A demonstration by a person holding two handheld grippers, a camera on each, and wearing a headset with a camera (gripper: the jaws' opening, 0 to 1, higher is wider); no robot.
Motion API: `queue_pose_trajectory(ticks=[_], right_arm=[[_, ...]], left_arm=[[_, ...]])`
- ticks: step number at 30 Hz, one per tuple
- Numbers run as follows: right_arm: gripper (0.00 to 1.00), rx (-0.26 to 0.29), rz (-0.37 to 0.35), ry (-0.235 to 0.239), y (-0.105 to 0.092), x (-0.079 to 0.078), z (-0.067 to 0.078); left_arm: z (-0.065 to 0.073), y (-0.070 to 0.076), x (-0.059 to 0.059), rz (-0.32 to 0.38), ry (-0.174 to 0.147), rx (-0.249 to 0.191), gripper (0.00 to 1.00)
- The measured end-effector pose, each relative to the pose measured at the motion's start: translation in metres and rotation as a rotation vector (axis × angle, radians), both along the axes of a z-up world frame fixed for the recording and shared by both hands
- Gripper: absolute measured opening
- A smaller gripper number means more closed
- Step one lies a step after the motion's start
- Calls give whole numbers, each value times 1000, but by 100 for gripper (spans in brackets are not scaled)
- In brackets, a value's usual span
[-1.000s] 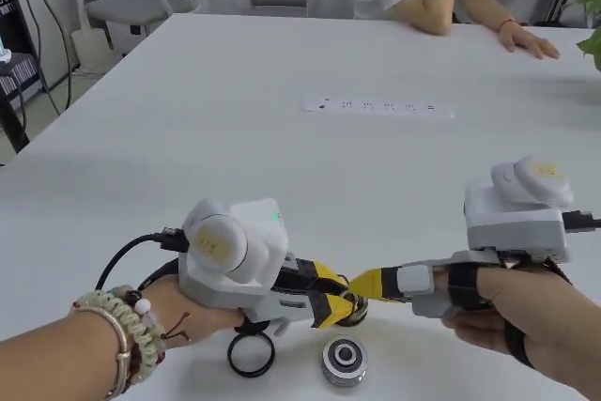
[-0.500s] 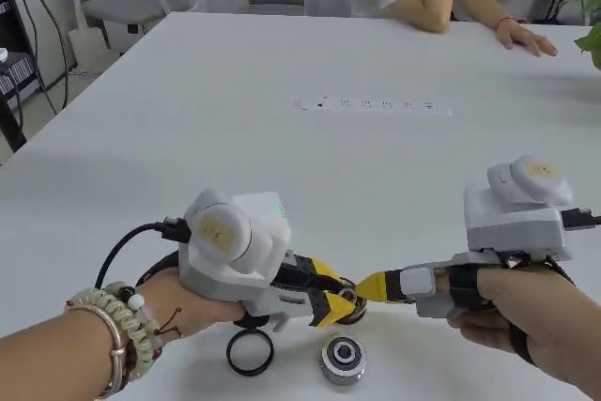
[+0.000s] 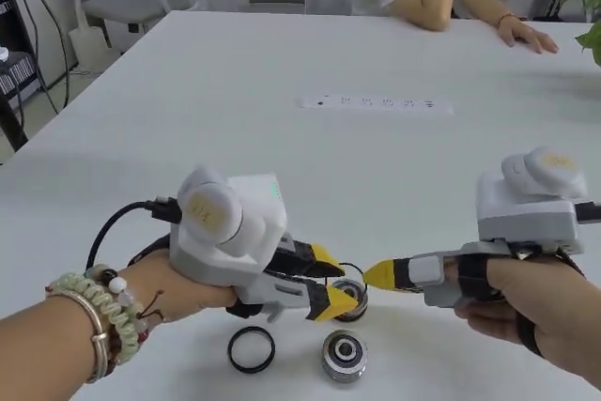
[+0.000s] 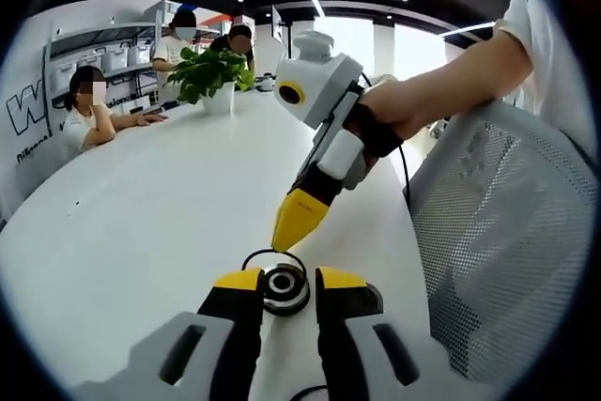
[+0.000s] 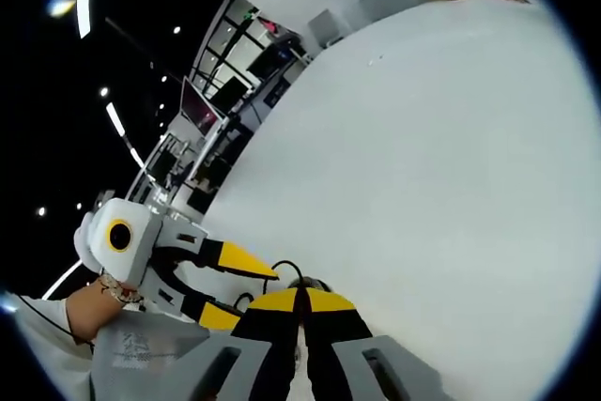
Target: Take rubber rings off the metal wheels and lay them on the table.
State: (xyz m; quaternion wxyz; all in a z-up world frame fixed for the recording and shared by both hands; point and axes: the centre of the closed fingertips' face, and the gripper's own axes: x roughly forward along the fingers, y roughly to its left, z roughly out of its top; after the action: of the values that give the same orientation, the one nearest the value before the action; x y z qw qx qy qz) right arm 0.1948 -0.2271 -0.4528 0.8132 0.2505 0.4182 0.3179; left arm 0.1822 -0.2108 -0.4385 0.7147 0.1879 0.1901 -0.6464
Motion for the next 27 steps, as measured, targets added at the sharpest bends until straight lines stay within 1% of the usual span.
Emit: queue_pose_trajectory(ticks=[2,6,8,10,12,15,17,20,21,24,27], right_arm=[[0,3,-9,-5,-1,0,3],[0,12,-25,-16,-3,1,8],[0,18,-32,-22,-4,2,11],[0,24,-38,-27,-4,2,14],[0,31,-44,-33,-5,3,17],[0,36,-48,-37,-6,4,19],[0,35,-51,-43,-6,4,21],[0,39,-53,-53,-8,5,25],[0,41,-54,-55,-8,5,26],[0,47,-58,-63,-9,6,29],[0,44,-56,-73,-10,7,32]], left_arm=[[6,1,0,-2,5,-8,21],[19,4,0,-13,-6,-24,27],[26,6,1,-12,6,-28,29],[34,7,0,-14,12,-43,32],[39,7,1,-13,6,-56,34],[42,8,0,-14,12,-56,36],[43,10,-3,-23,14,-48,37],[47,12,-7,-41,26,-41,41],[48,13,-9,-48,32,-35,45],[57,17,-9,-56,7,-33,50],[73,24,-6,-43,-9,-49,52]])
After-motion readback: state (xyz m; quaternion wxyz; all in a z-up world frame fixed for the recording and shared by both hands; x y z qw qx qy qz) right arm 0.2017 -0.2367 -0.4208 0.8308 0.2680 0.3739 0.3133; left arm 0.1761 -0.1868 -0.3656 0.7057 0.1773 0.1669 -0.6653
